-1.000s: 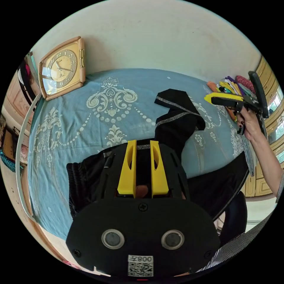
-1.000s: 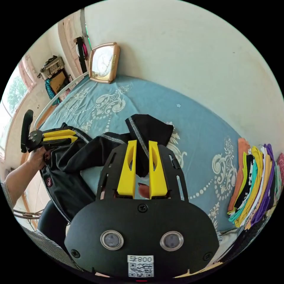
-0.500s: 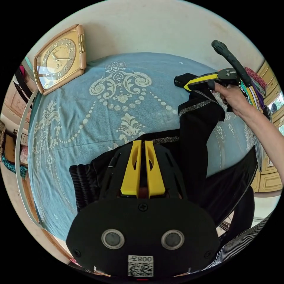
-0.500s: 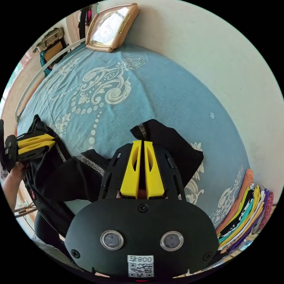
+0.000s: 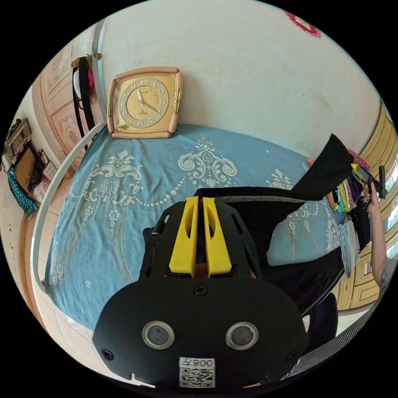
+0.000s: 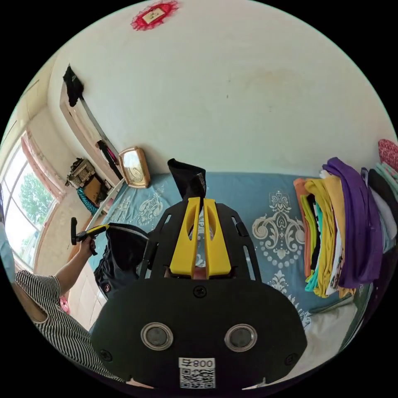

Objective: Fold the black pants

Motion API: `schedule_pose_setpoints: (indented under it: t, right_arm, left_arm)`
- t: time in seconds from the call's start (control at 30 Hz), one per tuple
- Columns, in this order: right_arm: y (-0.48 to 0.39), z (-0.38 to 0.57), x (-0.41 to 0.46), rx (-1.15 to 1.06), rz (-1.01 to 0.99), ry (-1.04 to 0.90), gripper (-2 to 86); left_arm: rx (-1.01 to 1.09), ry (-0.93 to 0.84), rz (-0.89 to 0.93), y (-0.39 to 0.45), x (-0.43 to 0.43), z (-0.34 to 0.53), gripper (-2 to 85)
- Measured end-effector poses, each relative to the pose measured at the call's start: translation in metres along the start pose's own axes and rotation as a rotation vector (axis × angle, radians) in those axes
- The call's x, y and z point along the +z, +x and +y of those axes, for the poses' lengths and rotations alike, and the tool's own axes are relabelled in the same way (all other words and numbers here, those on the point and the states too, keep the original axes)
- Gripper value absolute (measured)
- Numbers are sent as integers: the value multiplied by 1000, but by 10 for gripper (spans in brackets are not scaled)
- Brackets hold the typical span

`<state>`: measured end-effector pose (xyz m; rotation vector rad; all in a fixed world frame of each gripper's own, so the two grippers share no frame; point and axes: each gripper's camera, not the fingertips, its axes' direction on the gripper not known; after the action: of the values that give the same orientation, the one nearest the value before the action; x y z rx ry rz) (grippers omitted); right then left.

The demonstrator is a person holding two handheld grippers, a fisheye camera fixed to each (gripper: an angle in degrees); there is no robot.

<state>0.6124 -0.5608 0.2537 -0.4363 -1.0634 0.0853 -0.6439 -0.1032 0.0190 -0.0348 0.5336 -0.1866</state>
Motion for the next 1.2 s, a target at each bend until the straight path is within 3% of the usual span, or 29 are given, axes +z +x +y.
schedule_pose_setpoints:
  t: [0.33, 0.67, 0.8, 0.93, 1.07, 1.17, 1.2]
  right_arm:
    - [79, 92, -129, 382, -57, 163, 12]
    - [218, 46, 24, 762, 4, -182, 49]
    - [207, 33, 20, 643, 46, -133, 71]
    - [179, 46, -1, 437, 305, -150, 85]
    - [184, 68, 34, 390, 439, -372, 94]
    - [177, 65, 38, 363, 477, -364, 81]
    - [176, 63, 39, 353, 478, -374, 77]
  left_arm:
    - [27, 37, 91, 8, 20, -11, 22]
    - [-28, -192, -129, 23, 161, -65, 31]
    - [11, -96, 13, 31, 162, -61, 53]
    - [213, -117, 125, 80, 182, -55, 70]
    - [365, -225, 93, 132, 234, -57, 69]
    - [370, -343, 46, 144, 273, -59, 51]
    - [378, -308, 35, 145, 277, -59, 41]
